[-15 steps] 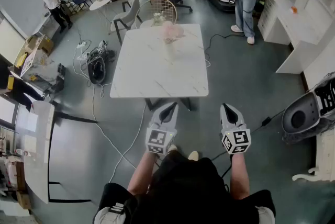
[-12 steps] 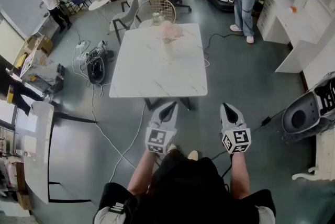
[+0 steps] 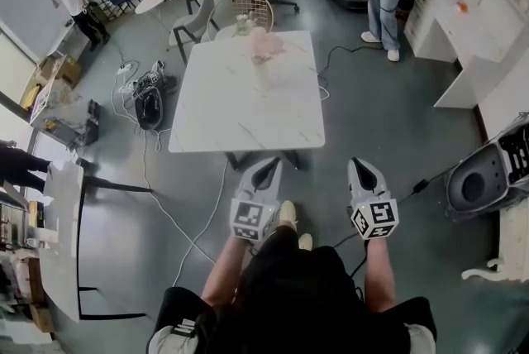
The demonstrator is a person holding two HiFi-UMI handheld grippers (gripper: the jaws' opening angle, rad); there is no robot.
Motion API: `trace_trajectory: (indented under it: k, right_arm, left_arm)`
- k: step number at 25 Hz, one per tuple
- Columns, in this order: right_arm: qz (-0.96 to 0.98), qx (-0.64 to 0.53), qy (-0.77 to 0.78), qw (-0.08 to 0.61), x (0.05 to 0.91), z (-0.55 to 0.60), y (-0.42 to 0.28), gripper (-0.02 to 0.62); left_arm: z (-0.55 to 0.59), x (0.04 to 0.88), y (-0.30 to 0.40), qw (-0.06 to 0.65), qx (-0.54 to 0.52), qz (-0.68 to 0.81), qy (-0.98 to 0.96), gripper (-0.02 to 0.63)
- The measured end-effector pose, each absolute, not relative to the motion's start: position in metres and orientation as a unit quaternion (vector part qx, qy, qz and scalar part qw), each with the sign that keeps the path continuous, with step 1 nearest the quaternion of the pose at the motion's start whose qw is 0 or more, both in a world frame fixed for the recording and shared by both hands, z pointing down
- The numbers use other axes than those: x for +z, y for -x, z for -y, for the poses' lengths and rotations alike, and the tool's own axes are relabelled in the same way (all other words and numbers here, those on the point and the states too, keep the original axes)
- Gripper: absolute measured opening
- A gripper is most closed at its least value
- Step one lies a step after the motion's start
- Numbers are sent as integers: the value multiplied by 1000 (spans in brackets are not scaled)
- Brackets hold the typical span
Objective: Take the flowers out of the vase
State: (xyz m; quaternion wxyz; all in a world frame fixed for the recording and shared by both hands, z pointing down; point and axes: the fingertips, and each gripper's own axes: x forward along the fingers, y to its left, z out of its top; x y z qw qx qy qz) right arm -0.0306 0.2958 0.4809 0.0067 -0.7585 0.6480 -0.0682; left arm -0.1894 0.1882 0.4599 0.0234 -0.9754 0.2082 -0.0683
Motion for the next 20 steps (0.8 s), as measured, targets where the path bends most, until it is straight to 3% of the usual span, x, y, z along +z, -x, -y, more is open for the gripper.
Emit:
trace_trajectory:
  k: [20]
  right_arm:
    - [-650, -85, 755, -10, 496, -200, -60, 3]
  left_arm:
    - [-87, 478, 85, 0, -74, -209, 975, 8]
